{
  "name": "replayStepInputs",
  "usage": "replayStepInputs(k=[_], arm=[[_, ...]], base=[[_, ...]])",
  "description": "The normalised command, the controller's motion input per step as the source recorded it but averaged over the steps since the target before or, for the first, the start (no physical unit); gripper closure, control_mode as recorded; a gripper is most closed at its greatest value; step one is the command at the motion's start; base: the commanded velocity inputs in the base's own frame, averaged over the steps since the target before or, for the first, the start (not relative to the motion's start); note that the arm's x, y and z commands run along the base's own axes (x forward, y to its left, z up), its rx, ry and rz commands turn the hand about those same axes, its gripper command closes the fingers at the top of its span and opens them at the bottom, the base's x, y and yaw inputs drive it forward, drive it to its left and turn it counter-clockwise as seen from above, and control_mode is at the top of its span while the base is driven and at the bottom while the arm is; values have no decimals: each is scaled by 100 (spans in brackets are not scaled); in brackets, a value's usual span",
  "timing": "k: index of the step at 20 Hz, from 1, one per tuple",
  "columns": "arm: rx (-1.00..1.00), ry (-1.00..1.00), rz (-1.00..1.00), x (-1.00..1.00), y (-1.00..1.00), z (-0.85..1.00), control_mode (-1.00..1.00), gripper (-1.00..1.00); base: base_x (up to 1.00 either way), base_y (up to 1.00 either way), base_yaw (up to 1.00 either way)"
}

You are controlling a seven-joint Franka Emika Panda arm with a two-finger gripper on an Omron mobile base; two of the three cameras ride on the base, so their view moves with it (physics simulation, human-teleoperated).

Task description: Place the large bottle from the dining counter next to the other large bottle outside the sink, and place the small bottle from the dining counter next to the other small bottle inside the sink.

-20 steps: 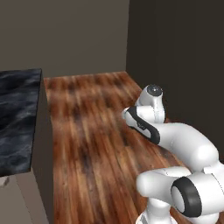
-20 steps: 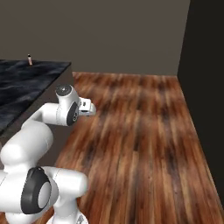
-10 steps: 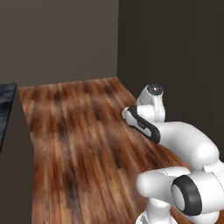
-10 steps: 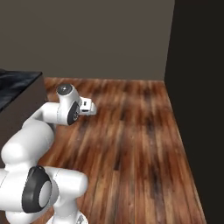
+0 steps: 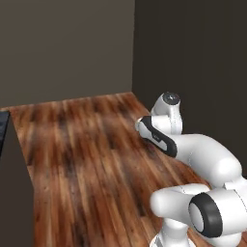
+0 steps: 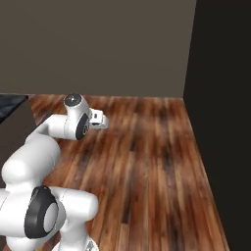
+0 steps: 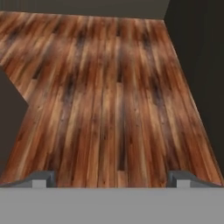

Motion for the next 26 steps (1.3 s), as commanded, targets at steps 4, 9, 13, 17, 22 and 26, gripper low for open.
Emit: replayStepInputs(k=[4, 9, 13, 17, 22, 26], arm=[[0, 0, 0, 0, 0, 0, 100, -100], [0, 0, 0, 0, 0, 0, 100, -100], [0, 0, 0, 0, 0, 0, 100, -100], [0, 0, 0, 0, 0, 0, 100, -100], [0, 0, 0, 0, 0, 0, 100, -100], [0, 0, 0, 0, 0, 0, 100, -100]], base=[[100, 0, -2], [100, 0, -2], [100, 0, -1], [100, 6, 0], [100, 31, 0], [100, 41, 7]])
